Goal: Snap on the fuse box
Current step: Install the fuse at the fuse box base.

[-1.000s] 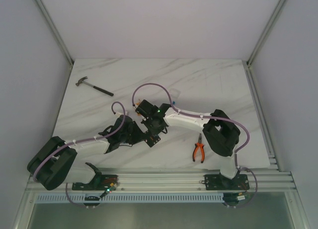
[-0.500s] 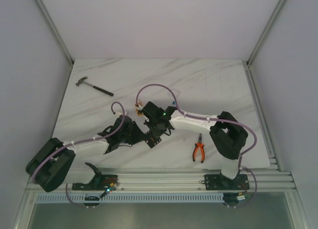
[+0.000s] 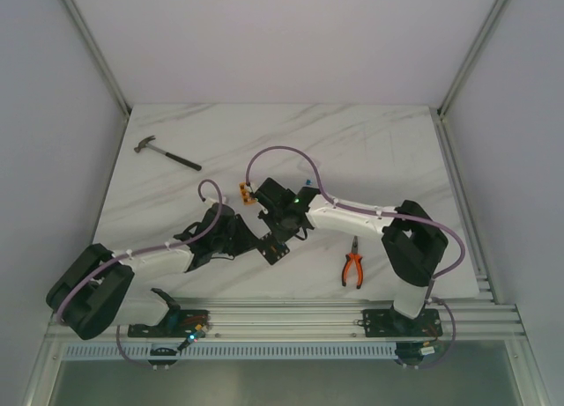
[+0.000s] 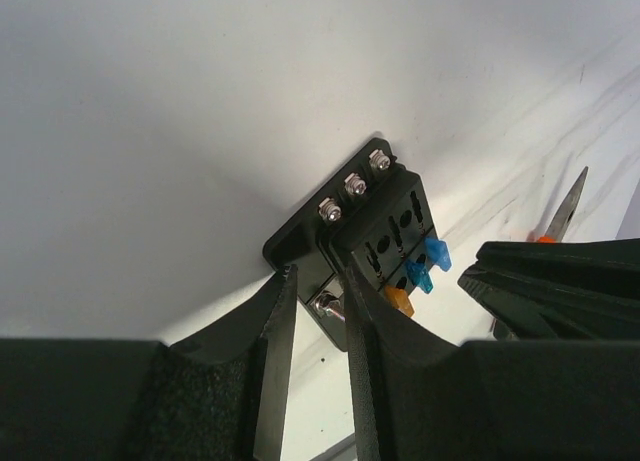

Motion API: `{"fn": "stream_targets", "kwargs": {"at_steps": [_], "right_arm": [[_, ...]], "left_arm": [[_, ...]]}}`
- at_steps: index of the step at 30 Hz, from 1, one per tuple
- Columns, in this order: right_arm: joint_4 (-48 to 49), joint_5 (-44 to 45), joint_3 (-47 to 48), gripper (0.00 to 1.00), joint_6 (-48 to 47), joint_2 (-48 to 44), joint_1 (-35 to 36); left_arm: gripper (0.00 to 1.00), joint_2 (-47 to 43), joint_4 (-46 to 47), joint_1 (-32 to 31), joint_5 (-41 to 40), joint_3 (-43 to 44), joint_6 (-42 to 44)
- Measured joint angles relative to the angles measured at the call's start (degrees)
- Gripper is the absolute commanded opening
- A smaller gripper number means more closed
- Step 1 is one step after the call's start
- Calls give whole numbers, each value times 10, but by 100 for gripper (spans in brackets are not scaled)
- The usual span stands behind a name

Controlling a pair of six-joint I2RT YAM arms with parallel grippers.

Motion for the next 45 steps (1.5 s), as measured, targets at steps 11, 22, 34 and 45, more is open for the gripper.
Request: {"fn": "stream_targets", "kwargs": {"at_steps": [11, 22, 34, 45], "right_arm": [[0, 0, -3, 9, 3, 23, -2], [-2, -1, -1, 0, 2, 30, -2], [-37, 0, 34, 0, -5, 67, 0], [3, 4, -21, 37, -14, -1, -1]], "left_arm": [[35, 15, 0, 0, 0, 12, 4], [35, 23, 1, 0, 1, 16, 4], [35, 28, 3, 0, 4, 18, 4], [45, 7, -14, 1, -11, 23, 18]]}}
